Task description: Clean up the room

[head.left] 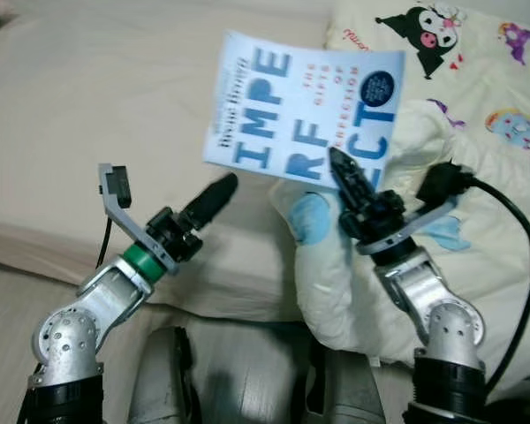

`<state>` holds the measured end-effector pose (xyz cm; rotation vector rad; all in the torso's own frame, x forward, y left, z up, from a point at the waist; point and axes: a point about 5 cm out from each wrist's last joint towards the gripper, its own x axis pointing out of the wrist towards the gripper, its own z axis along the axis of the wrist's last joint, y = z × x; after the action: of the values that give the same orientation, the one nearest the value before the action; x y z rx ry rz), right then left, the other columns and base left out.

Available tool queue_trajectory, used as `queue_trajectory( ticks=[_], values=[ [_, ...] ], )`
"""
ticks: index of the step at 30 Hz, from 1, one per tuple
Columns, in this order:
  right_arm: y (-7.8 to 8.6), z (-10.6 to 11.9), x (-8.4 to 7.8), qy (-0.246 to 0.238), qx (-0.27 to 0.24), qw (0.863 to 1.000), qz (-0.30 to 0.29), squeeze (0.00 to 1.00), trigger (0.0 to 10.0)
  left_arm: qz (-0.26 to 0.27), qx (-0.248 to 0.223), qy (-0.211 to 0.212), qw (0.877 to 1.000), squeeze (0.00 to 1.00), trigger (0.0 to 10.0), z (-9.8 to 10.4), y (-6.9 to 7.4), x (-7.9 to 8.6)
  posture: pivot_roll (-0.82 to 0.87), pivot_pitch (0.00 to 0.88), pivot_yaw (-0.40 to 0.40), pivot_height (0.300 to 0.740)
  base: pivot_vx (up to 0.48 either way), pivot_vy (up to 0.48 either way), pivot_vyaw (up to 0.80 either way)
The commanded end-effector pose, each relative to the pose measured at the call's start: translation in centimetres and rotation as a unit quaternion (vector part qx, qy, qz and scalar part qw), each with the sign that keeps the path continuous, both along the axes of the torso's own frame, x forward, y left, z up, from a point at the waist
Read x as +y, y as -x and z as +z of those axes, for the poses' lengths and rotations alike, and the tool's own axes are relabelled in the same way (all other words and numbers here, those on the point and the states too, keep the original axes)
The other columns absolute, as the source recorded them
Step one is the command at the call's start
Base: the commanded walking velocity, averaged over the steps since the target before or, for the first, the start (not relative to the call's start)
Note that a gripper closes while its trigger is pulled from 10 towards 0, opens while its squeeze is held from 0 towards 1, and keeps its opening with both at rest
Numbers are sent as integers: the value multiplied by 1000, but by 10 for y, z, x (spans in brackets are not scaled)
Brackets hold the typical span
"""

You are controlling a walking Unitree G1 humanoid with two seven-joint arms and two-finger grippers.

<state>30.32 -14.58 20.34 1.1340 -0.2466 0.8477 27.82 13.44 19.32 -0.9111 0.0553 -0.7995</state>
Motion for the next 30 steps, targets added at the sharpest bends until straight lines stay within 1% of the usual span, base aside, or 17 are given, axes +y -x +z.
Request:
queue_trajectory(
  ticks=[1,5,6,7,8,9,11,13,14,17,19,22,24,25,26,29,30],
  values=[
    [0,9,-3,-21,-22,999,-9,0,0,-10,14,2,1000,0,10000,-6,4,-2,57,124,38,580,0,0,0],
    [0,10,-1,-32,-26,999,-8,0,0,-4,30,6,1000,0,10000,-10,3,0,59,122,40,580,0,0,0],
    [0,10,2,-34,-26,999,-4,0,0,-3,35,17,999,0,10000,-10,3,0,57,121,41,580,0,0,0],
    [2,9,6,-39,-25,999,7,0,0,-6,34,26,999,0,10000,-7,3,-1,61,121,38,580,0,0,0],
    [2,9,6,-39,-25,999,7,0,0,-6,34,26,999,0,10000,-7,3,-1,61,121,38,580,0,0,0],
    [4,7,14,-39,-20,999,24,0,0,-8,30,38,999,0,10000,-3,0,-6,61,121,37,580,0,0,0],
    [4,7,14,-39,-20,999,24,0,0,-8,30,38,999,0,10000,-3,0,-6,61,121,37,580,0,0,0],
    [9,0,28,-40,-5,998,54,0,0,-12,12,53,998,0,10000,7,-8,-19,57,117,27,580,0,0,0],
    [9,0,28,-40,-5,998,54,0,0,-12,12,53,998,0,10000,7,-8,-19,57,117,27,580,0,0,0],
    [12,-10,39,-46,19,996,75,0,0,-25,-18,84,996,0,10000,25,-17,-33,58,116,22,580,0,0,0],
    [12,-10,39,-46,19,996,75,0,0,-25,-18,84,996,0,10000,25,-17,-33,58,116,22,580,0,0,0],
    [14,-16,47,-46,35,994,92,0,0,-31,-39,95,994,0,10000,36,-20,-38,57,115,6,580,0,0,0],
    [14,-16,47,-46,35,994,92,0,0,-31,-39,95,994,0,10000,36,-20,-38,57,115,6,580,0,0,0],
    [15,-19,51,-44,44,993,102,0,0,-26,-49,92,994,0,10000,41,-22,-40,58,115,-5,580,0,0,0],
    [16,-21,54,-40,51,992,110,0,0,-15,-56,90,994,0,9059,44,-25,-40,58,115,-20,580,0,0,0],
    [16,-21,54,-40,51,992,110,0,0,-15,-56,90,994,0,9059,44,-25,-40,58,115,-20,580,0,0,0],
    [16,-23,55,-37,57,991,116,0,0,-2,-58,85,995,0,706,43,-27,-38,57,115,-28,580,0,0,0]
  ],
)
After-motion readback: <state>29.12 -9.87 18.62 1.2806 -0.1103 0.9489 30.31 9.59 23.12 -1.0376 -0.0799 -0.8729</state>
